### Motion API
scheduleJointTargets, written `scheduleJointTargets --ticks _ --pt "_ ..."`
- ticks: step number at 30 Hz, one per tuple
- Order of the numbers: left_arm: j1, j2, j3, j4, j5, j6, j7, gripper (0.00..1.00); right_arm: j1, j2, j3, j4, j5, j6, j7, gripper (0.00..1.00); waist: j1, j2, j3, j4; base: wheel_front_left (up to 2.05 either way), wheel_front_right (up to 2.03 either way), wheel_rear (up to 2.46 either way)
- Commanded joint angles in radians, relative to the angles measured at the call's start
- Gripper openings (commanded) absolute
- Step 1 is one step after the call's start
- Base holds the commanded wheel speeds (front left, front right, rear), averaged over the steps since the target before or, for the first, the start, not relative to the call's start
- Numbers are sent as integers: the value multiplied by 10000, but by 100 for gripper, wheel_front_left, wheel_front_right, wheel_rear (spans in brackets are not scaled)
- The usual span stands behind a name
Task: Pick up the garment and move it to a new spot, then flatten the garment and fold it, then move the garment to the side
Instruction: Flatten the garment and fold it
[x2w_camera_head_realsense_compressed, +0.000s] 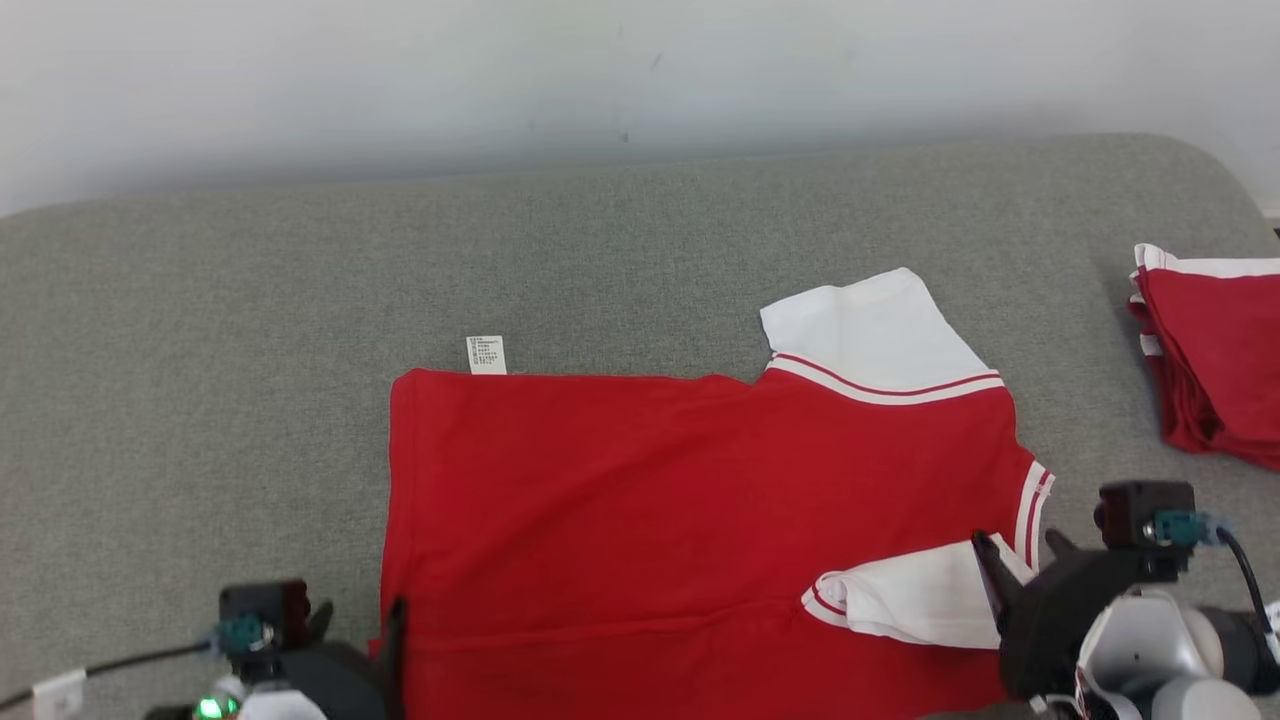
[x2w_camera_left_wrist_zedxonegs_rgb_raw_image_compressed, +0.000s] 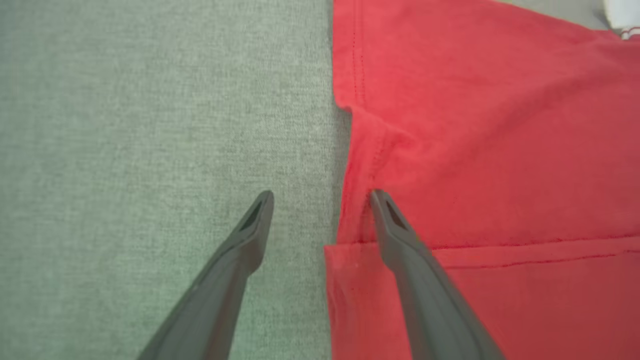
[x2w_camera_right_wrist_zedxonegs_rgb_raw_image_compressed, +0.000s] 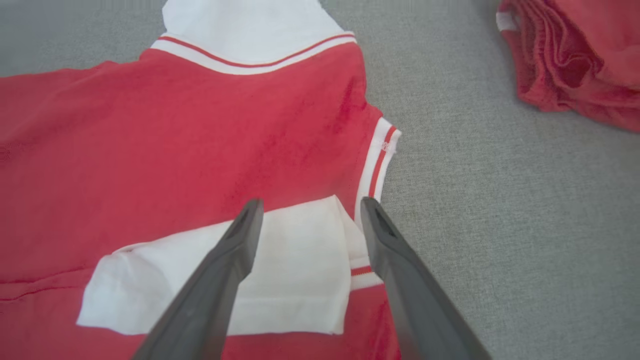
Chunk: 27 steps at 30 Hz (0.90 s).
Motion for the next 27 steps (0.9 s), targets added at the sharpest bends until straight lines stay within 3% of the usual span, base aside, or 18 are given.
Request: scheduleJointTargets --ticks 1,12,18,27 --pt "-376 46 35 128 102 -72 12 100 -269 18 71 37 -185 -28 -99 100 -1 -1 73 -12 0 0 0" --pt "-3194 224 108 1194 293 -737 762 100 -2648 -847 368 485 -177 -28 -221 100 -1 -1 1000 -319 0 0 0" --pt "-4711 241 -8 1995 381 -1198 1291 100 -4343 -1262 795 1427 26 -28 -659 100 -1 -1 1730 -560 0 0 0" --pt "-5734 268 -306 2770 512 -1311 2082 100 -5643 -1535 1510 2592 78 -28 -1117 100 -1 -1 2098 -604 0 0 0"
